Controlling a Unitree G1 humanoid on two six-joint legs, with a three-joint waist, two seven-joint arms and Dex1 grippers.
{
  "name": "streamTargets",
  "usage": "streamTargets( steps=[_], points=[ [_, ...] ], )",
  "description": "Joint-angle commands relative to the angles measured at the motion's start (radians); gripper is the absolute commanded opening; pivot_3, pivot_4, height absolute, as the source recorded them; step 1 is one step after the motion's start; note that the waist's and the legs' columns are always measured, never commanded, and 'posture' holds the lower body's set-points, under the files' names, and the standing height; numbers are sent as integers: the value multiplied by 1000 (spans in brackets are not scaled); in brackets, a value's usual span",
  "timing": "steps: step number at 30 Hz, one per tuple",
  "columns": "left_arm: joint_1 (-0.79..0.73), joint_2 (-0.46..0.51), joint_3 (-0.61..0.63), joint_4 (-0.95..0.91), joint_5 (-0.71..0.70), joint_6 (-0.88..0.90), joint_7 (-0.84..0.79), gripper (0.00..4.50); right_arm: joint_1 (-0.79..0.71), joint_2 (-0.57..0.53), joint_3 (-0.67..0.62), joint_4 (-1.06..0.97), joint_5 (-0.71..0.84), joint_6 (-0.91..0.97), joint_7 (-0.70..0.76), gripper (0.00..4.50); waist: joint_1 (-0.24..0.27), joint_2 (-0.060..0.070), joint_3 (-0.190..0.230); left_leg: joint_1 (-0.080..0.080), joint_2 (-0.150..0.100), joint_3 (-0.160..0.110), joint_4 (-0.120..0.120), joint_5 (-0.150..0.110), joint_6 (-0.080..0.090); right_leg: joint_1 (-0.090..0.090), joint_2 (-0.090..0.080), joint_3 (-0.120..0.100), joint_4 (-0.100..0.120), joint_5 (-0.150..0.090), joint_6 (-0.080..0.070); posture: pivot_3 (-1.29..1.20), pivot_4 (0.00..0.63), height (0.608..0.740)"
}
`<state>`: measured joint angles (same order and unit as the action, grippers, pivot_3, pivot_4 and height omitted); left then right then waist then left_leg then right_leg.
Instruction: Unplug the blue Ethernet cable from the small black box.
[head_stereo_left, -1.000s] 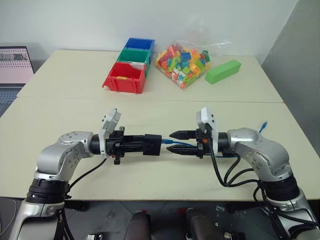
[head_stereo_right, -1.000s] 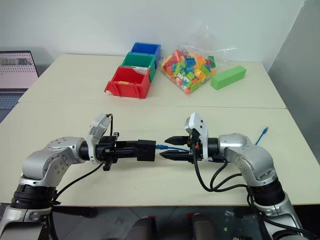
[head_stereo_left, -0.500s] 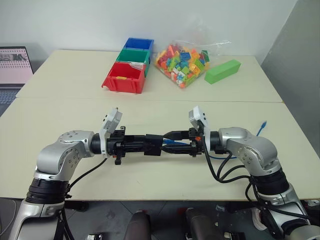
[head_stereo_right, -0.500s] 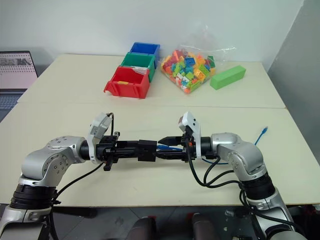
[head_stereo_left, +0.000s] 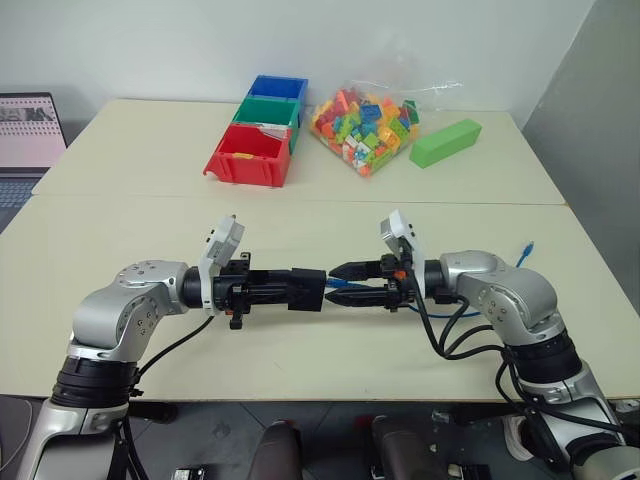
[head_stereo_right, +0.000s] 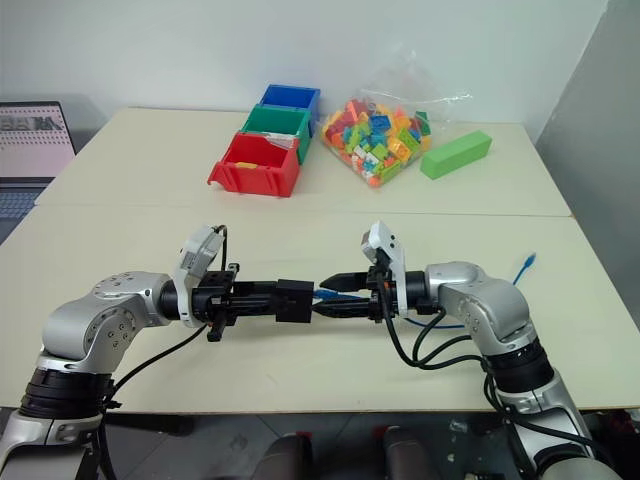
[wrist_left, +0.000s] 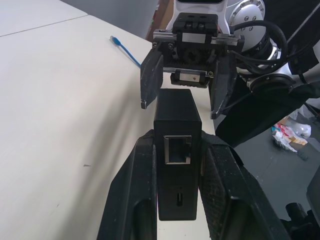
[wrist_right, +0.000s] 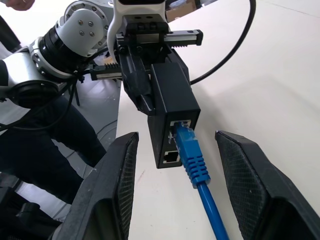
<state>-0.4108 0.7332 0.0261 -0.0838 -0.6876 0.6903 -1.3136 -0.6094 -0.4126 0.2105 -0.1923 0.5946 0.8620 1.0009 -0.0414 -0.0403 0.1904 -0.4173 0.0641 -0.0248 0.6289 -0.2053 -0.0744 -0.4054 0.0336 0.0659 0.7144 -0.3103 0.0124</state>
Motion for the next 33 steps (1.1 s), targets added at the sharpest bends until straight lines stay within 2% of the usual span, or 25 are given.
streamTargets(
  steps=[1,3,4,5,9,10,18,28,31,33],
  points=[
    [-2,18,22,-44,-14,-5,1,782,-24,-6,-11,-14,19,-6,13,1818,0,0,0,0,0,0,0,0,0,0,0,0,0,0,0,0,150,740],
    [1,19,20,-49,-13,-6,1,782,-23,-6,-11,-16,21,-4,13,1398,0,0,0,0,0,0,0,0,0,0,0,0,0,0,0,0,150,740],
    [2,19,20,-51,-15,-5,2,782,-22,-6,-11,-18,22,-2,13,1342,0,0,0,0,0,0,0,0,0,0,0,0,0,0,0,0,150,740],
    [3,18,20,-53,-15,-5,3,782,-22,-6,-12,-19,24,0,12,957,0,0,0,0,0,0,0,0,0,0,0,0,0,0,0,0,150,740],
    [14,23,11,-63,-9,-12,-4,782,-20,-11,-10,-23,33,8,19,144,0,0,0,0,0,0,0,0,0,0,0,0,0,0,0,0,150,740],
    [17,26,7,-66,-6,-15,-8,782,-20,-13,-9,-23,35,10,20,75,0,0,0,0,0,0,0,0,0,0,0,0,0,0,0,0,150,740],
    [26,22,18,-78,-18,-9,-5,782,-22,-30,-2,-3,23,11,34,74,0,0,0,0,0,0,0,0,0,0,0,0,0,0,0,0,150,740],
    [109,81,158,-31,-27,-19,39,782,66,-121,-45,-29,18,6,19,74,0,1,1,0,0,0,-1,0,0,-1,0,1,-1,0,0,0,150,740],
    [139,85,188,-21,-13,-26,71,782,61,-75,-103,26,-28,-61,-102,74,-2,1,1,0,0,1,-1,0,0,-1,0,1,-1,0,0,0,150,740],
    [151,68,193,-30,-10,-26,105,782,15,-15,-115,135,-144,-169,-261,74,-6,1,1,0,0,0,-1,0,0,-1,0,1,-1,0,0,0,150,740]
  ],
)
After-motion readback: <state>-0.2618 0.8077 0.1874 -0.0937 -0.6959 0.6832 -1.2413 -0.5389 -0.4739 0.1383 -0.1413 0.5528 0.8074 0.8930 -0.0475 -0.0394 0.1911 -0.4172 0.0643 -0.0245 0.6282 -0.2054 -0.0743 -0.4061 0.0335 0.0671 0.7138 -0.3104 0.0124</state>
